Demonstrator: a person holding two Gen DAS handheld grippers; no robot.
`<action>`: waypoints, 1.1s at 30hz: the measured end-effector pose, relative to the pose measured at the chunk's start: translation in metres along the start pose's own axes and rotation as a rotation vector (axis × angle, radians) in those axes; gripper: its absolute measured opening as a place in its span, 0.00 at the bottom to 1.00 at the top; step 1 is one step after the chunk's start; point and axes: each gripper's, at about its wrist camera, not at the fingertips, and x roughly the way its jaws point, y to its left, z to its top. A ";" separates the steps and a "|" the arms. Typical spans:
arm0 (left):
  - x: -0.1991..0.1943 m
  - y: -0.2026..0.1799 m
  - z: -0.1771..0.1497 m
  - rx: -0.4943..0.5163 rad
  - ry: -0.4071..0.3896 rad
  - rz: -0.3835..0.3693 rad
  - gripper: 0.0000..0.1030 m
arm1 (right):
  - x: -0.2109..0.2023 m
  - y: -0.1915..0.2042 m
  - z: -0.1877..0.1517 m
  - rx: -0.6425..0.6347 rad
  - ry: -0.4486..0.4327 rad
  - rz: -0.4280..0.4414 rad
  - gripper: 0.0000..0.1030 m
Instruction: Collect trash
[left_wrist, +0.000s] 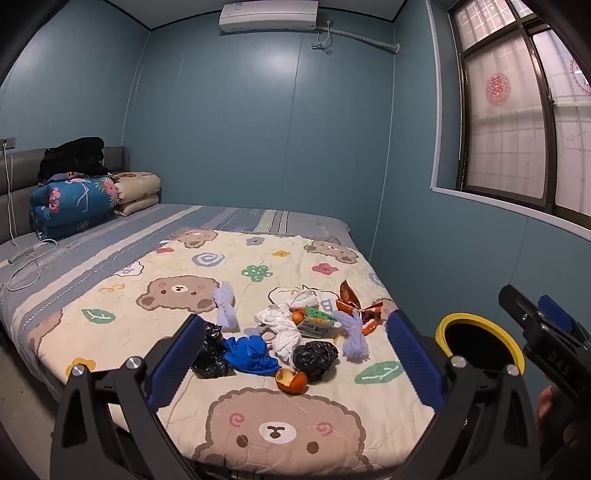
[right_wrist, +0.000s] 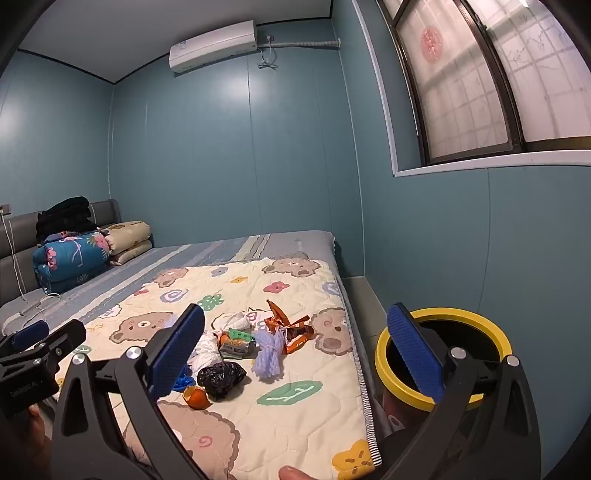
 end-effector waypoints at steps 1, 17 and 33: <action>0.000 0.000 0.000 0.003 -0.004 -0.006 0.92 | 0.001 0.000 0.000 0.003 0.005 0.000 0.92; 0.001 0.003 0.003 0.001 0.004 -0.004 0.92 | 0.002 0.000 0.000 0.004 0.011 0.003 0.92; 0.004 0.006 -0.001 -0.006 0.007 -0.010 0.92 | 0.004 0.000 -0.002 0.006 0.014 0.002 0.92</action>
